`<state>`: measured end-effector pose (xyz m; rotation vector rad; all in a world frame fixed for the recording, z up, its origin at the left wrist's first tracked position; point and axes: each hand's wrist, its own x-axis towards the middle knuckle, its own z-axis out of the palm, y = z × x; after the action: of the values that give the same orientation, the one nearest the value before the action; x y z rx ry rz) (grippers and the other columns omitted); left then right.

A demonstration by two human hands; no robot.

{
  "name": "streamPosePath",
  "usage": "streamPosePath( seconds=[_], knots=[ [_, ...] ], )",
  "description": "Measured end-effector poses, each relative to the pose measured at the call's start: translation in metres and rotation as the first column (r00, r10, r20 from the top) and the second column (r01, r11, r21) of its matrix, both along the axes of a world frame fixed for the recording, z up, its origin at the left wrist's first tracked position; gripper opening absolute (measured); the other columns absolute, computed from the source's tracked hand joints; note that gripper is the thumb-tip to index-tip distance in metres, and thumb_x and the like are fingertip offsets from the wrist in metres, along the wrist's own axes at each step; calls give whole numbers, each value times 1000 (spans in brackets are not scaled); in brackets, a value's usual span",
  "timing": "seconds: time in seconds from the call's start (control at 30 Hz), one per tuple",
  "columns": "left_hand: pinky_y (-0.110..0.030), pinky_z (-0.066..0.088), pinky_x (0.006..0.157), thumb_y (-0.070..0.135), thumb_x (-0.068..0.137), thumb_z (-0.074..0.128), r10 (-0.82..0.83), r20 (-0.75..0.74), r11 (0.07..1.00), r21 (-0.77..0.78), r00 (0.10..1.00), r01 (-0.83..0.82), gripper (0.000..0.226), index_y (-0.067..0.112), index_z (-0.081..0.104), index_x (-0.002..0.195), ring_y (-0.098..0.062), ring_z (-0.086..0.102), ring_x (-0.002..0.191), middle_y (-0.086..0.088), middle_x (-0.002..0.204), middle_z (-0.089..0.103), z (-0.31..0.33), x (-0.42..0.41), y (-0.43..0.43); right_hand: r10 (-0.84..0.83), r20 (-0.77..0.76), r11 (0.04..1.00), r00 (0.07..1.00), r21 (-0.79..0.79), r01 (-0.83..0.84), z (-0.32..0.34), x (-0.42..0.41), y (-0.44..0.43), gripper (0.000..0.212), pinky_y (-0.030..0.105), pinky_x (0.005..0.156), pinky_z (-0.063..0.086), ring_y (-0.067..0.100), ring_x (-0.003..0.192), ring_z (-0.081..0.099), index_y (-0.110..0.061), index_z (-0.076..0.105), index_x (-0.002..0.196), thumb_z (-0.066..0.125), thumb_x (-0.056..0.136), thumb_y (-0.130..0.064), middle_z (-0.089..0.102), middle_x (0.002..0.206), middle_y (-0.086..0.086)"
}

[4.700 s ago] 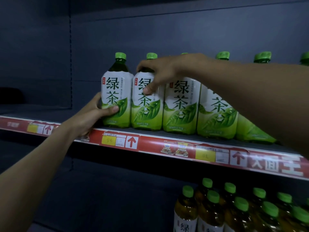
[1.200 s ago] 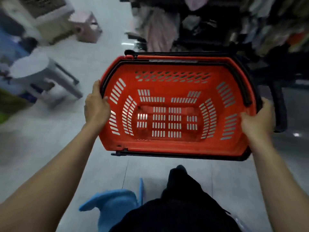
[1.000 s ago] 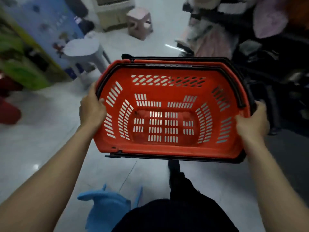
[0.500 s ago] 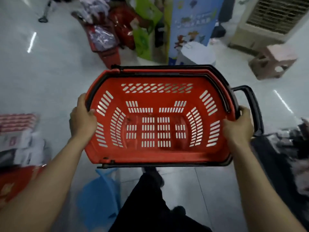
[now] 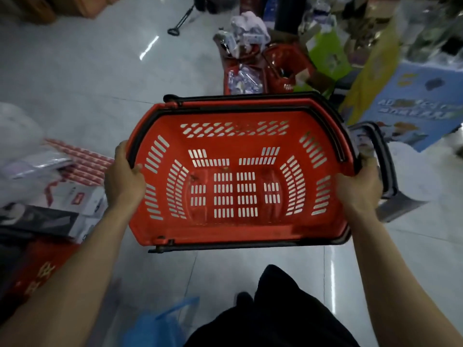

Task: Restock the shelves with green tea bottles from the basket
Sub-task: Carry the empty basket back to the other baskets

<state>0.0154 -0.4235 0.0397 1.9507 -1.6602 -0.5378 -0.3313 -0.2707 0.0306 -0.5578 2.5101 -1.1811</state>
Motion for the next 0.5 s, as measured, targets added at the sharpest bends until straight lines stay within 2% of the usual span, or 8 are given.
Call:
streamPosePath(
  seconds=[0.07, 0.2, 0.33, 0.5],
  knots=[
    [-50, 47, 93, 8, 99, 46, 31, 1, 999, 7, 1000, -31, 46, 24, 40, 142, -37, 58, 115, -12, 130, 60, -5, -4, -45, 24, 5, 1000, 1000, 4, -24, -3, -8, -56, 54, 40, 90, 44, 35, 112, 59, -22, 48, 132, 58, 80, -16, 64, 123, 9],
    [-50, 46, 94, 9, 98, 48, 80, -19, 996, 26, 997, -80, 43, 23, 43, 139, -35, 57, 117, -11, 130, 60, -20, -20, -135, 76, 14, 997, 997, 15, -76, -15, -31, -170, 53, 38, 91, 43, 36, 114, 58, -18, 45, 137, 61, 86, -19, 62, 128, 13],
    [-49, 44, 96, 5, 99, 47, 159, 11, 986, 39, 987, -160, 43, 16, 43, 140, -36, 54, 120, -13, 133, 58, -21, -42, -218, 156, 39, 987, 987, 42, -157, -26, -56, -292, 59, 40, 95, 44, 36, 118, 56, -22, 45, 139, 66, 84, -25, 61, 130, 13],
    [-48, 42, 98, 3, 97, 49, 271, 29, 960, 68, 962, -272, 48, 17, 40, 143, -38, 52, 123, -14, 136, 55, -16, -37, -324, 268, 58, 960, 962, 69, -272, -21, -62, -444, 57, 42, 95, 44, 39, 116, 57, -20, 47, 136, 64, 82, -16, 61, 128, 16]
  ],
)
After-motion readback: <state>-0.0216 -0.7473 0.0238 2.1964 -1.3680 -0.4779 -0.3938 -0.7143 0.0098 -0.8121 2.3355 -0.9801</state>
